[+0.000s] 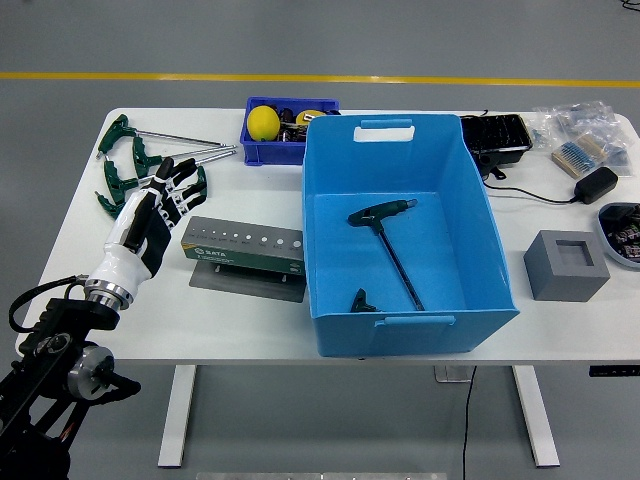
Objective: Lift tool from toolbox,place it in box,lift tool from toolbox,place it in box
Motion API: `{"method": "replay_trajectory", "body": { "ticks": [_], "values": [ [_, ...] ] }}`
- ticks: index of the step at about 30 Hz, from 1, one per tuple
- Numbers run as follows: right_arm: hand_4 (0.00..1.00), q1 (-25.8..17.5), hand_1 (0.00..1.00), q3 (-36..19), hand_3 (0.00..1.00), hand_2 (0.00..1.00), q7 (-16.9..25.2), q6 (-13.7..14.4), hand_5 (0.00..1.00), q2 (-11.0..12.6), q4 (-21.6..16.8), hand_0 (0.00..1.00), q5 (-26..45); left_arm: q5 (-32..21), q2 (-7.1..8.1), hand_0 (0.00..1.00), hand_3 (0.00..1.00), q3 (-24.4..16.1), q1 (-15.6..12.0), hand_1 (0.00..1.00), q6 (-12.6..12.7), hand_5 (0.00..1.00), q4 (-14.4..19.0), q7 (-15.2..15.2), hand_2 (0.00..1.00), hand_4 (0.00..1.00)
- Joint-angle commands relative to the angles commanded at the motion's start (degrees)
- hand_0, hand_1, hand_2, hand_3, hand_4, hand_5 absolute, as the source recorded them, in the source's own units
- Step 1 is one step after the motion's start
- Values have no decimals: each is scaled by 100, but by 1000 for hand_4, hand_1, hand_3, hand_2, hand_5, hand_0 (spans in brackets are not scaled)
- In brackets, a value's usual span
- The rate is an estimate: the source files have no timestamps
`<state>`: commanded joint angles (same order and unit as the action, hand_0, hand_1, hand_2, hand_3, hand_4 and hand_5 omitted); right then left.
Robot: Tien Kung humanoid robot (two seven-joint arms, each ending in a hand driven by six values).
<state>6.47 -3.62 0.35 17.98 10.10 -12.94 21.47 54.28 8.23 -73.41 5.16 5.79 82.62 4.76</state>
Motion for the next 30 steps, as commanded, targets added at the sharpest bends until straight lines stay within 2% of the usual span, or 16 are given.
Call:
{"method": "replay_trajectory", "body": {
  "ticks": [8, 30],
  "values": [
    [786, -14, 668, -13, 554, 728, -7, 1, 685, -2, 0, 694, -31, 60, -49, 831, 793, -176, -18, 831, 17, 853, 0, 21, 928, 927],
    [786, 19, 667, 83, 554, 728, 33, -22, 684, 5, 3, 695, 139, 182, -158, 836, 795, -456, -61, 831, -58, 859, 35, -59, 931, 928]
  ]
}}
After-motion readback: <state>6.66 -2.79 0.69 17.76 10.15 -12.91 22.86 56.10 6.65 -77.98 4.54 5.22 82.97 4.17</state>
